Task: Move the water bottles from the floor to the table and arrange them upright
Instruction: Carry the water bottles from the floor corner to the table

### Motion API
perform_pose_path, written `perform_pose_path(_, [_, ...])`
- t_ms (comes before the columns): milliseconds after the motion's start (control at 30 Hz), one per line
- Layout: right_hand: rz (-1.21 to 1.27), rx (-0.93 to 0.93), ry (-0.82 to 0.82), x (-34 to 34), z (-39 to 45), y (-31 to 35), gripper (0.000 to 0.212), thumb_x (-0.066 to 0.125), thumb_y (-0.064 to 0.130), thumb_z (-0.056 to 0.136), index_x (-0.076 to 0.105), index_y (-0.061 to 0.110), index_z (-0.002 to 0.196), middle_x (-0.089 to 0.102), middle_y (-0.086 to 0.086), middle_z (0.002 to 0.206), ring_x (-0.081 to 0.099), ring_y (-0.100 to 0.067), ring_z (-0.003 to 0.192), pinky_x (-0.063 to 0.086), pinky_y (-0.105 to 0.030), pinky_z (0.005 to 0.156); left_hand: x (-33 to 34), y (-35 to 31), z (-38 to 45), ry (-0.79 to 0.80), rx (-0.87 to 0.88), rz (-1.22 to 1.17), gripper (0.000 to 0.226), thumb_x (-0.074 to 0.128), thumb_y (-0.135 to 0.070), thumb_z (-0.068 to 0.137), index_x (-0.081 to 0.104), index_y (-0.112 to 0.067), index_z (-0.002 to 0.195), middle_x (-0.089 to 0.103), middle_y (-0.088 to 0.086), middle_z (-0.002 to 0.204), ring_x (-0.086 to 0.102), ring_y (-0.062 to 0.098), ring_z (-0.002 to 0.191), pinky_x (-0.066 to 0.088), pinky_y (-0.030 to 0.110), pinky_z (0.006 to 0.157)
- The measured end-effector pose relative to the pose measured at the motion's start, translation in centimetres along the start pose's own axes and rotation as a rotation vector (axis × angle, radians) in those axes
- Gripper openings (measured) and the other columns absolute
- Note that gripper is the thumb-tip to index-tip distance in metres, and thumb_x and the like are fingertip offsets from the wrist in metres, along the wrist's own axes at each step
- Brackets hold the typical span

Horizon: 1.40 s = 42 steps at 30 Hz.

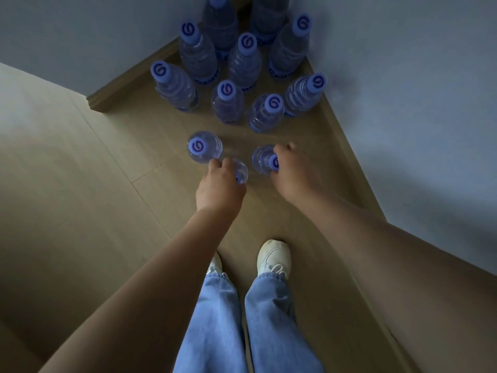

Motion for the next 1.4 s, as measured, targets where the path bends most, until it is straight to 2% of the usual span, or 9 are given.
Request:
perform_pose_path(200, [-0.077,-0.033,-0.006,0.7,0.8,0.0,0.031,0.051,0.001,0.089,0.047,0.004,0.119,0.044,-0.014,0.129,0.051,-0.031,0.112,0.042,-0.033,0.084,0.5,-0.6,0.4,0.038,0.024,0.055,0.034,0.055,-0.013,0.088,0.042,-0.006,0.119,0.041,0.017,0.121,0.056,0.04,0.097,0.042,0.039,0.07])
perform_pose_path(333, [-0.112,-0.06,-0.031,0.8,0.4,-0.2,0.032,0.054,0.001,0.088,0.047,0.003,0.119,0.045,-0.014,0.127,0.053,-0.031,0.11,0.043,-0.033,0.082,0.3,-0.8,0.0,0.033,0.056,0.044,0.037,0.057,-0.013,0.086,0.043,-0.006,0.119,0.041,0.017,0.121,0.055,0.04,0.095,0.042,0.038,0.069])
perform_pose_path(533, [-0.064,-0.148,-0.13,-1.3,-3.6,0.7,0.031,0.062,0.02,0.086,0.052,0.002,0.109,0.051,-0.013,0.116,0.057,-0.029,0.099,0.042,-0.031,0.073,-2.2,-0.5,-3.0,0.005,0.127,-0.025,0.042,0.068,-0.023,0.077,0.048,-0.008,0.11,0.046,0.014,0.111,0.056,0.037,0.087,0.048,0.038,0.069])
perform_pose_path(700, [-0.061,-0.218,-0.187,-5.6,-9.2,3.2,0.031,0.062,0.024,0.083,0.055,0.002,0.103,0.053,-0.013,0.108,0.057,-0.029,0.093,0.032,-0.026,0.065,-6.6,-0.4,-8.0,-0.042,0.144,-0.09,0.039,0.071,-0.024,0.072,0.052,-0.009,0.102,0.048,0.011,0.1,0.053,0.034,0.078,0.04,0.032,0.063])
perform_pose_path(833, [-0.042,-0.233,-0.259,-10.0,-15.1,6.3,0.034,0.064,0.024,0.08,0.057,0.001,0.105,0.054,-0.013,0.106,0.057,-0.031,0.091,0.032,-0.026,0.065,-11.8,-0.4,-13.7,-0.112,0.153,-0.127,0.039,0.07,-0.024,0.072,0.055,-0.008,0.104,0.049,0.012,0.099,0.055,0.036,0.081,0.043,0.033,0.064])
perform_pose_path(1000, [-0.007,-0.336,-0.349,-16.4,-22.6,11.8,0.029,0.065,0.019,0.075,0.059,-0.001,0.095,0.054,-0.017,0.1,0.057,-0.035,0.085,0.031,-0.027,0.063,-21.1,-0.9,-21.4,-0.27,0.205,-0.198,0.037,0.07,-0.027,0.071,0.061,-0.01,0.103,0.051,0.011,0.092,0.056,0.037,0.078,0.043,0.033,0.066])
perform_pose_path(1167, [-0.035,-0.461,-0.389,-23.4,-30.1,18.8,0.023,0.062,0.022,0.073,0.057,0.002,0.085,0.054,-0.015,0.098,0.058,-0.035,0.085,0.031,-0.029,0.062,-30.5,-0.8,-30.3,-0.401,0.165,-0.259,0.031,0.07,-0.027,0.071,0.067,-0.01,0.096,0.053,0.011,0.089,0.055,0.035,0.08,0.041,0.031,0.068])
perform_pose_path(1300, [-0.033,-0.558,-0.432,-29.1,-37.4,24.2,0.017,0.058,0.021,0.075,0.056,0.006,0.083,0.054,-0.014,0.099,0.058,-0.034,0.085,0.034,-0.032,0.063,-38.0,0.3,-38.2,-0.562,0.114,-0.335,0.021,0.068,-0.019,0.069,0.067,-0.007,0.087,0.048,0.004,0.079,0.049,0.027,0.071,0.034,0.026,0.061])
perform_pose_path(1400, [-0.039,-0.697,-0.449,-32.7,-42.6,28.4,0.015,0.057,0.021,0.074,0.044,0.015,0.071,0.051,-0.011,0.088,0.056,-0.033,0.079,0.024,-0.024,0.06,-43.5,1.1,-43.9,-0.726,0.115,-0.375,0.02,0.069,-0.015,0.068,0.067,-0.006,0.086,0.049,0.003,0.077,0.05,0.024,0.067,0.032,0.023,0.061])
Point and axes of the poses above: each hand's wrist, its own z-axis towards the middle knuckle, its own x-axis out of the palm, y = z × x, the point moved 6 cm from there along z, towards the middle knuckle
